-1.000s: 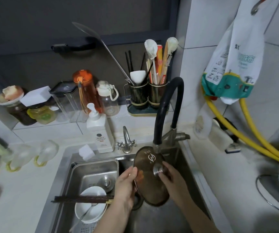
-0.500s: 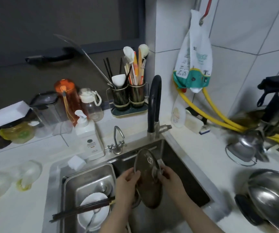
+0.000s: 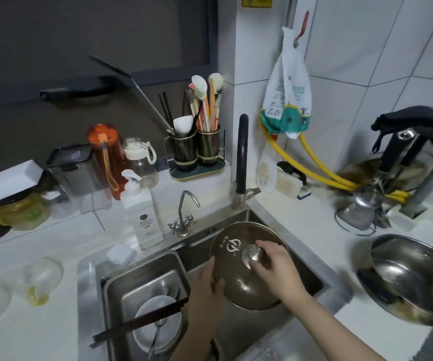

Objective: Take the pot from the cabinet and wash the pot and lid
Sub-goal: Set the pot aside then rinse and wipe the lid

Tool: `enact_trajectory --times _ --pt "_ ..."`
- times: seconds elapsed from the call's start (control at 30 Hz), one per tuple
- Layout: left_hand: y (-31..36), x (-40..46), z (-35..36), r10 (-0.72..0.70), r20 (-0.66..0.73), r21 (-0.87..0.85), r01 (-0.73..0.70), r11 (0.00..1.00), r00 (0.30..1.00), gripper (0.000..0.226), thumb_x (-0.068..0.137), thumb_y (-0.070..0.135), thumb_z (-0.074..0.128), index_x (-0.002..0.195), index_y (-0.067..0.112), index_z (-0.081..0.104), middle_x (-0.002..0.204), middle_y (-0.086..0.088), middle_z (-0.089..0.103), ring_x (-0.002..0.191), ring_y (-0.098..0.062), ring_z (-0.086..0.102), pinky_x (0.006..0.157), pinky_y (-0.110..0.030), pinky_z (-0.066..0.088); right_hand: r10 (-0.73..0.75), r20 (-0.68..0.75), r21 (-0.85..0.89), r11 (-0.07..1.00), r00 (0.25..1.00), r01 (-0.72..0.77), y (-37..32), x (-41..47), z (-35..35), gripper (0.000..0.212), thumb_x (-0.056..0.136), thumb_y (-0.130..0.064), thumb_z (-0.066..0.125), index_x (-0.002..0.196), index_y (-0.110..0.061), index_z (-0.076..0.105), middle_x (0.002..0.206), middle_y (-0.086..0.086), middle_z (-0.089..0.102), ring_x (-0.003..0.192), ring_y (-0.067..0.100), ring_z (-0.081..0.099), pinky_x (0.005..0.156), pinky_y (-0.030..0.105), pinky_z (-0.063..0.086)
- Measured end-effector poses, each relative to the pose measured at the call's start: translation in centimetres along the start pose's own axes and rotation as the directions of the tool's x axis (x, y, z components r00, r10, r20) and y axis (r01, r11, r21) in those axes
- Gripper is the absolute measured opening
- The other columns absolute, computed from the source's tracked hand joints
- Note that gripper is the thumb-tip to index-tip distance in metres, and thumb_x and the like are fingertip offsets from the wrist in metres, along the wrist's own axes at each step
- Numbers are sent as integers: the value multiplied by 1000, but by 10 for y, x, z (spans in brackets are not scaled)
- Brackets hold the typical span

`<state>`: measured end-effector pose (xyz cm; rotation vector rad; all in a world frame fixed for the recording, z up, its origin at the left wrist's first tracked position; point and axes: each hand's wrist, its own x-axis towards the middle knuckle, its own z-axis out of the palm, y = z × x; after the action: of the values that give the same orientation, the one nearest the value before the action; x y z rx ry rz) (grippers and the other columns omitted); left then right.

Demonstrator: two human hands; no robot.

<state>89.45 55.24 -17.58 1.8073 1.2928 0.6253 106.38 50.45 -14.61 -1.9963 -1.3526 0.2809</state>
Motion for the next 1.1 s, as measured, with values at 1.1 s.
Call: enact_trajectory --times 1.1 --pt "206 8 281 275 800 245 -709 661 533 140 36 96 17 150 20 -12 159 -8 -19 147 -22 -16 117 -42 -9 458 -387 -4 867 800 -498 232 -56 -240 45 79 -28 69 121 -14 60 121 5 64 114 23 55 101 32 38"
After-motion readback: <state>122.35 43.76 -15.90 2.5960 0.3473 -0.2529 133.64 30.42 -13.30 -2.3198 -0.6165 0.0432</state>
